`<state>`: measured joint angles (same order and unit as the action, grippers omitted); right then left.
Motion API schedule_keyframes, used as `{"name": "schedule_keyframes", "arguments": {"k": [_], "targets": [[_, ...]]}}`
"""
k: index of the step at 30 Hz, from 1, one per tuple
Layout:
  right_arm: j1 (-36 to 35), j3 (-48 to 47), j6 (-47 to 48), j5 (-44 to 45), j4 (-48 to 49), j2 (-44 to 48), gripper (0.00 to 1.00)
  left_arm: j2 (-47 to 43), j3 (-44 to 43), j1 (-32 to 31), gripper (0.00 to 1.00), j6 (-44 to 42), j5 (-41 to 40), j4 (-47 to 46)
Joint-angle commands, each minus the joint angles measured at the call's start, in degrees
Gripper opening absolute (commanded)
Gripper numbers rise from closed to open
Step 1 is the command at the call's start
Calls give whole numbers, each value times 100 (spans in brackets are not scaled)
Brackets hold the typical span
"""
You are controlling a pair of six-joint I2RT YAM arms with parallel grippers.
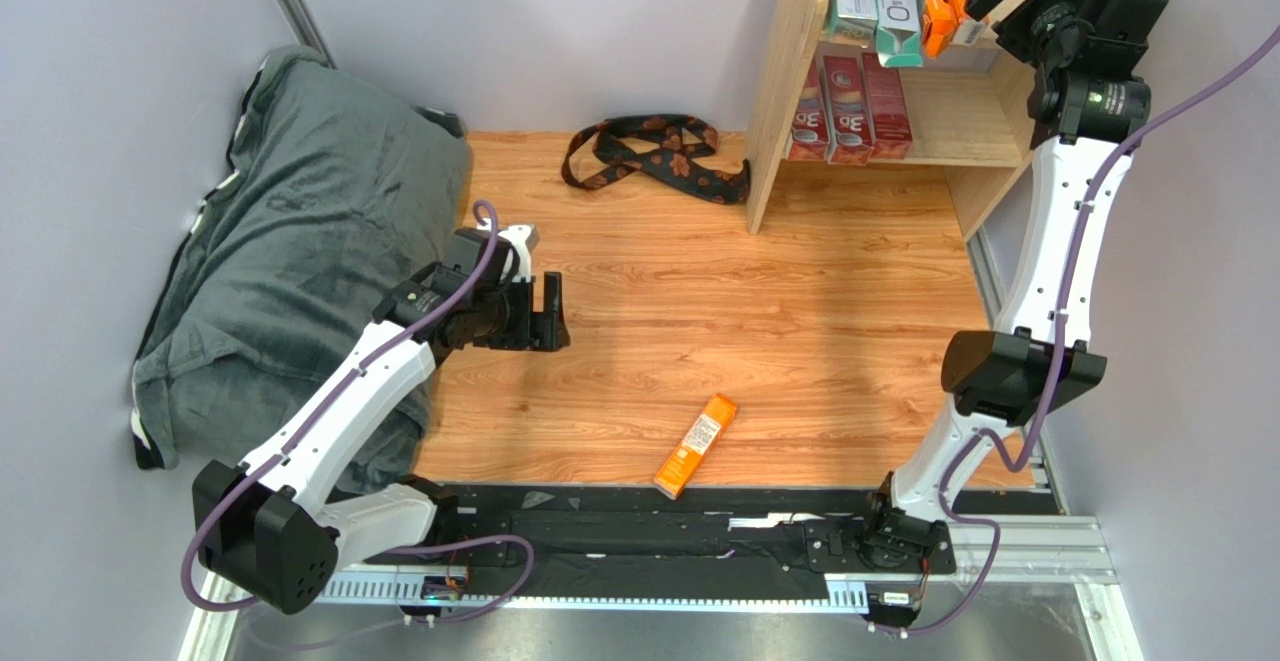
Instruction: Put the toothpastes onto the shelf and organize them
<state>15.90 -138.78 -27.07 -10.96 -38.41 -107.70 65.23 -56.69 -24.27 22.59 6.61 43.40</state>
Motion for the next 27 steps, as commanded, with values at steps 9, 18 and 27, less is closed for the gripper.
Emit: {"name": "schedule_keyframes", "arguments": {"k": [9, 18, 27], "targets": [[-26, 316, -281, -133, 466, 978, 87, -371, -9, -375, 88, -194, 411, -411], [-946, 2701, 123, 225, 589, 2961, 87, 59, -62, -1606, 88, -132, 244, -587], [-2326, 5439, -17, 841, 590, 5231, 86, 481, -141, -2695, 88, 193, -213, -701]]}}
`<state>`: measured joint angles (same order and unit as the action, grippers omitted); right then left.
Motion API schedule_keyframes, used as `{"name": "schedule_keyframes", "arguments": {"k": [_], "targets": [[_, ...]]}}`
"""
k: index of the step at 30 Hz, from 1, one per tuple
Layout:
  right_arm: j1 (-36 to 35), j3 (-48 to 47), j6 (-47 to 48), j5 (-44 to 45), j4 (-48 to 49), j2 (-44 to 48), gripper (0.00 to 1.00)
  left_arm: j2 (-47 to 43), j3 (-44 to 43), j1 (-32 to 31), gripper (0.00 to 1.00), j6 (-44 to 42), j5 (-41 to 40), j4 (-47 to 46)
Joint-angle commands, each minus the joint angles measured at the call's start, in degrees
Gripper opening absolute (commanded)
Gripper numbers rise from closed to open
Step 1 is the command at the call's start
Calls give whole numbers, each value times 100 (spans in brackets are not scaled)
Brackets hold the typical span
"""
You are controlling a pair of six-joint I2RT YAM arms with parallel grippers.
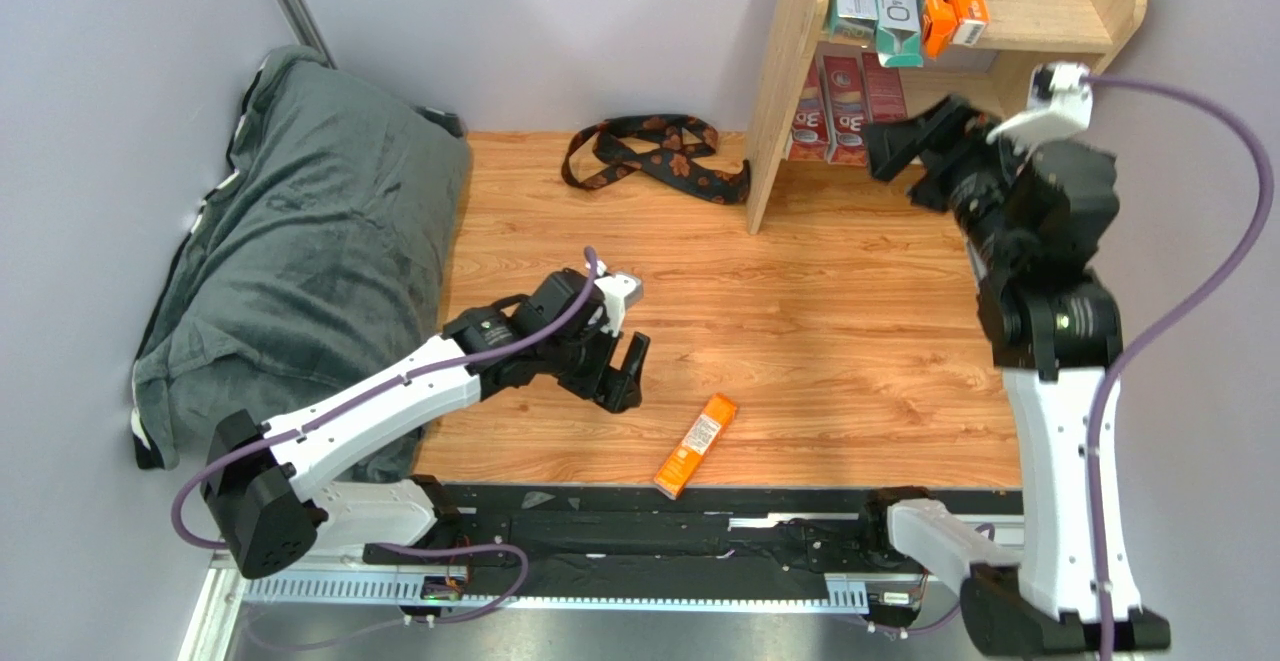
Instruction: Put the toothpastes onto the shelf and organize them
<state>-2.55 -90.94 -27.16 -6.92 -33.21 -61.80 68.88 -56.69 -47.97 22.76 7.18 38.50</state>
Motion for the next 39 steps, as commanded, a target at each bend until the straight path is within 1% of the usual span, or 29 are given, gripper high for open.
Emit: {"name": "schedule_keyframes", "arguments": {"k": [1, 4, 5, 7, 8, 9, 12, 18, 22, 28, 31, 34, 39], "targets": [[-588, 978, -26, 498, -18, 965, 86, 143, -141, -380, 88, 202, -305, -246], [-975, 1428, -175, 639, -378, 1424, 85, 301, -159, -582, 88, 290, -322, -343], [-1054, 1786, -219, 648, -449, 1747, 85, 388, -167, -643, 89, 334, -392, -361], [-1291, 2175, -413, 665, -589, 2048, 85, 494, -194, -801, 89, 378, -472, -413], [-1362, 2559, -465, 683, -660, 2336, 85, 616, -202, -837, 89, 395, -481, -440], [-1510, 2729, -579, 918, -878, 2452, 85, 687, -237, -881, 89, 395, -481, -457], [-1609, 3546, -738, 982, -1055, 2978, 85, 951, -352, -1039, 89, 395, -577, -440], [-1600, 4390, -1011, 990, -1468, 3507, 85, 1171, -422, -1189, 89, 387, -586, -449], [-1609, 4637, -1116, 929, -1574, 3806, 85, 1373, -378, -1399, 89, 553, -621, -606], [-1609, 4813, -1213, 824, -1618, 3851, 85, 1926, -554, -1768, 89, 738, -709, -897], [-1609, 4848, -1283, 780, -1610, 3869, 84, 2321, -843, -1935, 89, 712, -709, -932], [-1609, 4857, -1345, 534, -1574, 3886, 84, 2699, -1168, -2032, 89, 625, -928, -915], [-1600, 4857, -1362, 516, -1636, 3948, 84, 3289, -1670, -2059, 89, 501, -1096, -818]]}}
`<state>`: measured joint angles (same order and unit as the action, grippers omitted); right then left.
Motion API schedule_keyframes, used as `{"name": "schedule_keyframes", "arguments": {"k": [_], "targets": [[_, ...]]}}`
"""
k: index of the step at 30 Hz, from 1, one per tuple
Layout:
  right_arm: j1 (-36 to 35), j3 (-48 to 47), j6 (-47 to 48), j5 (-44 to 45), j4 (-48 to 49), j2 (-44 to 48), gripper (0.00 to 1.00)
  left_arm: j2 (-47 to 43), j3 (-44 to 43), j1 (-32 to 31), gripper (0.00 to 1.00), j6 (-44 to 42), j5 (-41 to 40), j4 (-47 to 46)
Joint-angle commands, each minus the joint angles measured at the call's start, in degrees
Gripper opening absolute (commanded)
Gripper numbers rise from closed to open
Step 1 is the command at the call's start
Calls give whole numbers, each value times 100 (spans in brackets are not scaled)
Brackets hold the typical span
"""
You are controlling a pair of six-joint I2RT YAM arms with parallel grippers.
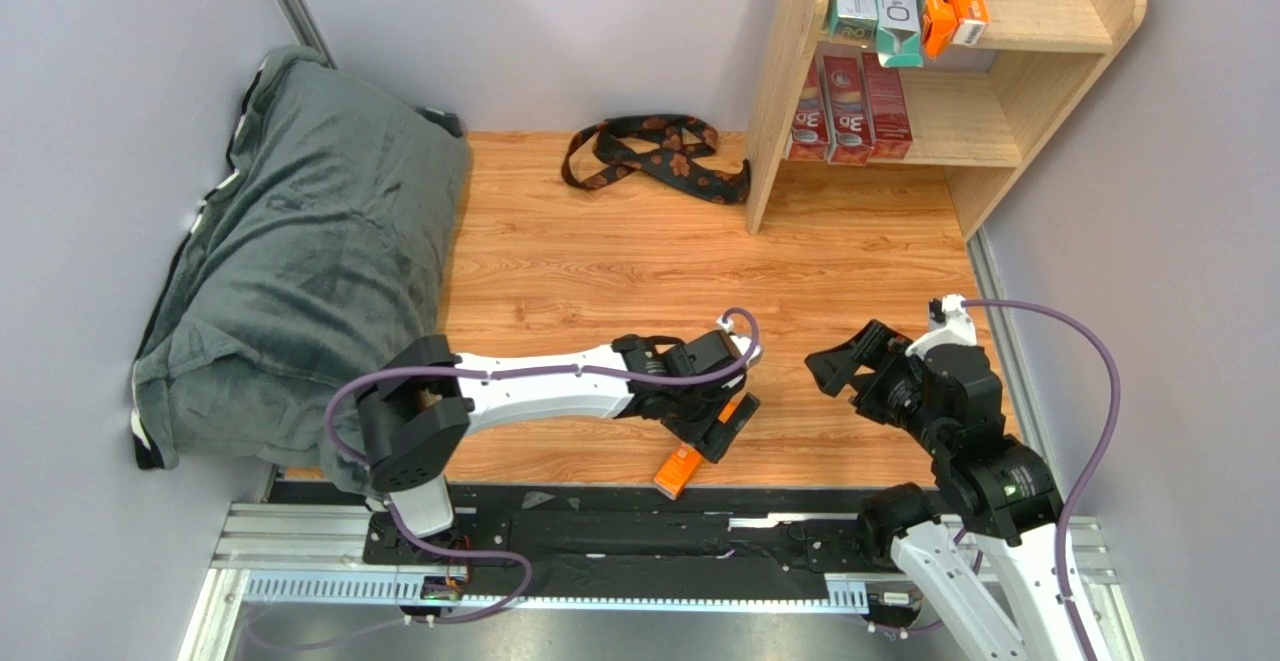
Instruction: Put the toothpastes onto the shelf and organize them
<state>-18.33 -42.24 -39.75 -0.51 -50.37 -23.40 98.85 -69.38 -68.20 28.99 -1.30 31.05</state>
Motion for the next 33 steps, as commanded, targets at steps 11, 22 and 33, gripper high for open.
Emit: {"name": "schedule_keyframes", "arguments": {"k": [11, 22, 33], "targets": [[-31, 5, -130, -169, -8, 213, 84, 1110, -901, -26, 81, -271, -679, 209], [-31, 49, -139, -116, -87, 239, 84, 1313, -814, -26, 46, -315, -635, 165], [-31, 49, -139, -116, -70, 222, 84, 874, -840, -26, 41, -289, -863, 332]]}}
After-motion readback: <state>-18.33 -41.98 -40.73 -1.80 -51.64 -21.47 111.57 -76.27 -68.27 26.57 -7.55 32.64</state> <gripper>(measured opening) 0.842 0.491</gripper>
